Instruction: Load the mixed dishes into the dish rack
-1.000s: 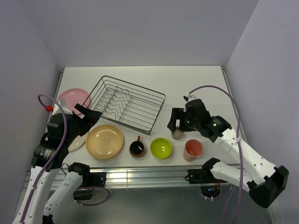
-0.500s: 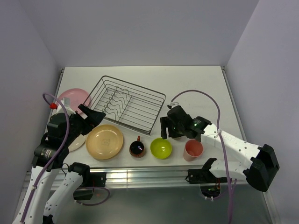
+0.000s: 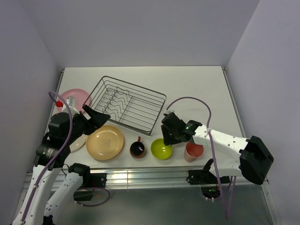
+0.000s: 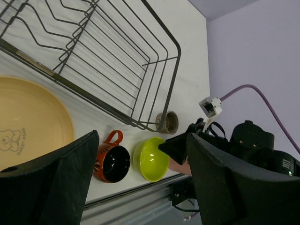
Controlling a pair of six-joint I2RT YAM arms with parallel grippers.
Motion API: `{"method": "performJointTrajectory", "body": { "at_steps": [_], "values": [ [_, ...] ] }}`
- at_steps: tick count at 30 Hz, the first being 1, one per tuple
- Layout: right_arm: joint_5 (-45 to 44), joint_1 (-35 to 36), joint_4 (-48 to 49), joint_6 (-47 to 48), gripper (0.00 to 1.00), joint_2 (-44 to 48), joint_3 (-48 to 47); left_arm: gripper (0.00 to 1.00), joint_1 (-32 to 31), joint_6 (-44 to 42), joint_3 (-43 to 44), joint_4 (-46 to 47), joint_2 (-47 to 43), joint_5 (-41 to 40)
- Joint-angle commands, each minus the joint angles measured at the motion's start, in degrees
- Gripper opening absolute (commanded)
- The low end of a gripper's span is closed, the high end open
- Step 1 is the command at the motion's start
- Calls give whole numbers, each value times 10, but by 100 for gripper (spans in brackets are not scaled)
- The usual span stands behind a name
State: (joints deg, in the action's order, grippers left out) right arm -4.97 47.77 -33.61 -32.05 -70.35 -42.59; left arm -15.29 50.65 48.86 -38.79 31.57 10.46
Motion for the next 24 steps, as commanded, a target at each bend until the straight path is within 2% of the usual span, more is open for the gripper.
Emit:
{"method": "performJointTrajectory", "body": {
  "at_steps": [1,2,10,14,24],
  "values": [
    [-12,12,29,-8,47,-15,3,80,3,-21,8,34,17,50],
    [-14,14,30,-11,42,-18,3,79,3,-24,11,35,22,55],
    [-61,23,6,-24,24,-15,-15,78,2,-40,23,38,73,88],
    [-81,25,-21,-26,0,-14,-33,78,-10,-35,14,64,91,119],
    [-121,42,-139,-35,0,87,-82,81,-99,-8,25,128,153,148]
  ]
}}
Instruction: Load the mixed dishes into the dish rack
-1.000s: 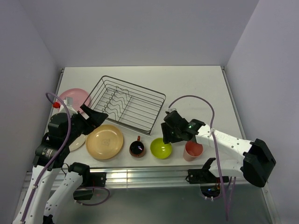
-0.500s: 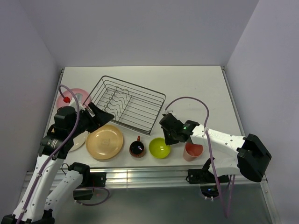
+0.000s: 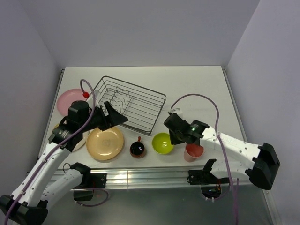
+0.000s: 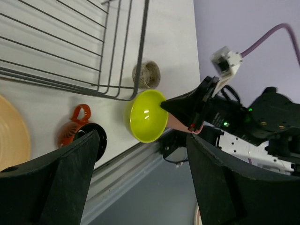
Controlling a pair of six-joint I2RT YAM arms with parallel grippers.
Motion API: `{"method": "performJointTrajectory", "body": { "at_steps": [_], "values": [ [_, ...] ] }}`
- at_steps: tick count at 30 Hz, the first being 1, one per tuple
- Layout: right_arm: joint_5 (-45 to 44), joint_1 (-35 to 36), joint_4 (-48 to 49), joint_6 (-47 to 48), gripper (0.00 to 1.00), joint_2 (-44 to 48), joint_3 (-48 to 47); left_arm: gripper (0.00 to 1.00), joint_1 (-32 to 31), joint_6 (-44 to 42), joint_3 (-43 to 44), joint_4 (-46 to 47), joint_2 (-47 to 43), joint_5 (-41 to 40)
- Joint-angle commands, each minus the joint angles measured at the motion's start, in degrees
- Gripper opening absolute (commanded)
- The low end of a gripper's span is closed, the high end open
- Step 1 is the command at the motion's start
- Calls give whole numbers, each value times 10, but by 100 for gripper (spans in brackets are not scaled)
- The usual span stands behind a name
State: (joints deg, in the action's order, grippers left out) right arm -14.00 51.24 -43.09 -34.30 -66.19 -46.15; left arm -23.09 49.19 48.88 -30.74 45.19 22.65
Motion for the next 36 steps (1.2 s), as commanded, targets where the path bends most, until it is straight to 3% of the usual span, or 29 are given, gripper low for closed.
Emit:
{"method": "performJointTrajectory", "body": {
  "at_steps": [1,6,11,19,36],
  "values": [
    [-32,7,-54,-14,0,68,-52,82,-28,8,26,58,24,30],
    [-63,8,-111,-12,0,125,-118,83,-87,19,25,112,64,57],
    [-38,7,-86,13,0,166,-170,92,-145,15,-3,230,70,103],
    [21,5,-51,18,0,166,-194,98,-205,23,-12,292,95,108],
    [57,3,-19,18,0,185,-198,99,-233,49,-29,348,132,103]
  ]
}}
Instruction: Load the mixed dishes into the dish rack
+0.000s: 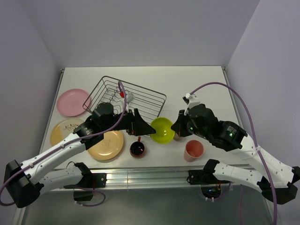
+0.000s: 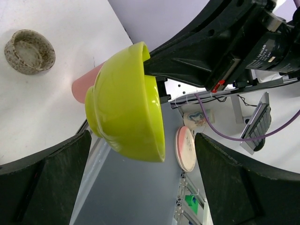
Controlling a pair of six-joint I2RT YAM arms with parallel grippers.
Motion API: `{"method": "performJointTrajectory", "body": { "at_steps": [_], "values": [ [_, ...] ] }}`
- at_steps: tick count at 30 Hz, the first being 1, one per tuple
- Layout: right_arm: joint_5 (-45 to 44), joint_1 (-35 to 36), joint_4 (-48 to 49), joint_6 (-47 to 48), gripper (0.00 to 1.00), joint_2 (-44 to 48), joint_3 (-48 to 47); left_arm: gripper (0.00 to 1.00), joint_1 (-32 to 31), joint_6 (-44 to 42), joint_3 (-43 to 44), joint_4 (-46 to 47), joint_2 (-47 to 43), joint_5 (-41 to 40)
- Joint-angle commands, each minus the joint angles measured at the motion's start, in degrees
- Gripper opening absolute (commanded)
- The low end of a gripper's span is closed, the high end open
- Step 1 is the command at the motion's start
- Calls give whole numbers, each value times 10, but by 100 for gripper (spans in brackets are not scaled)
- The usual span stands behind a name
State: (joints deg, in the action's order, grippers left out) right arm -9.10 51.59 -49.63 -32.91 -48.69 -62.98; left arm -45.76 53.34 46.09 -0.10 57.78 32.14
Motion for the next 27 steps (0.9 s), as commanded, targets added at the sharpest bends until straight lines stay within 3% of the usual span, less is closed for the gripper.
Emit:
{"method": "performJointTrajectory", "body": {
  "at_steps": [1,27],
  "values": [
    [8,-2,47,4,0,10,-31,99,-9,8,1,41,8,8],
    [14,-8,77,8,0,8,-12,99,-18,44,1,60,29,8]
  ]
}}
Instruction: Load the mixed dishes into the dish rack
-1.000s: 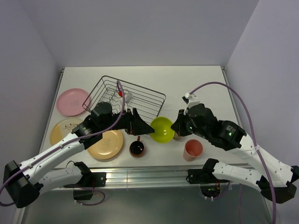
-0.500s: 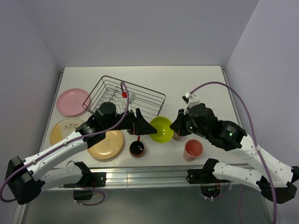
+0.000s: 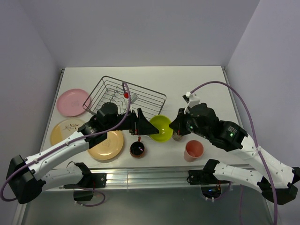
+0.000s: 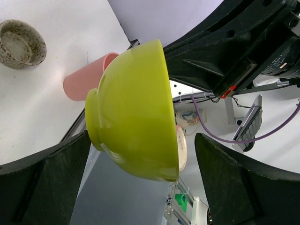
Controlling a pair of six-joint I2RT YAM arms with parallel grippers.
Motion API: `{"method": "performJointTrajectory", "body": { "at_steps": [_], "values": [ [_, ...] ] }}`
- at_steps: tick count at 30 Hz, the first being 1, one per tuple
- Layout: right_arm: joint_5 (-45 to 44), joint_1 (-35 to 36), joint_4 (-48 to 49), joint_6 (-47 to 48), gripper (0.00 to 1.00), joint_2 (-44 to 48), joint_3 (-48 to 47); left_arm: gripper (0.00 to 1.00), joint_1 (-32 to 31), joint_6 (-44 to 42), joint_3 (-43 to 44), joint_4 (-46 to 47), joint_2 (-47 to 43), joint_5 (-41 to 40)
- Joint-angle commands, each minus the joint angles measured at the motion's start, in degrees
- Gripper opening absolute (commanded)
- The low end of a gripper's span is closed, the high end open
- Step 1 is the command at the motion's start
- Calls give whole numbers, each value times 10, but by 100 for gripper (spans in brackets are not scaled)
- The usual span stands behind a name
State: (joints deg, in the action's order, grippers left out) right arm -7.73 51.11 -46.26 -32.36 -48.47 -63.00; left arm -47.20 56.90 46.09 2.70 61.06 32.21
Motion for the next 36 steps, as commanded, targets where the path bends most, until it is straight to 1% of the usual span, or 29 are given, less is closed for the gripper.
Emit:
{"method": "performJointTrajectory", "body": {
  "at_steps": [1,6,9,12,16,26,28,32,36],
  "values": [
    [0,-4,46,4,0,6,-10,99,-3,10,1,35,-6,8],
    [-1,-5,53,4,0,4,-2,98,-3,16,0,42,-9,13],
    [-3,-4,56,5,0,3,2,95,-3,20,-4,49,-14,14],
    [-2,-7,59,4,0,4,6,90,-3,19,-6,51,-21,15],
    [0,-8,60,4,0,8,11,88,-3,19,-7,55,-26,19],
    [10,-15,62,3,0,26,25,89,-3,8,-7,42,-42,19],
    [13,-16,63,4,0,28,29,88,-3,16,-10,49,-40,23],
    [22,-22,77,3,0,34,43,85,-3,39,-25,102,-48,41],
    [29,-26,81,1,0,37,53,86,-2,41,-26,103,-56,46]
  ]
}}
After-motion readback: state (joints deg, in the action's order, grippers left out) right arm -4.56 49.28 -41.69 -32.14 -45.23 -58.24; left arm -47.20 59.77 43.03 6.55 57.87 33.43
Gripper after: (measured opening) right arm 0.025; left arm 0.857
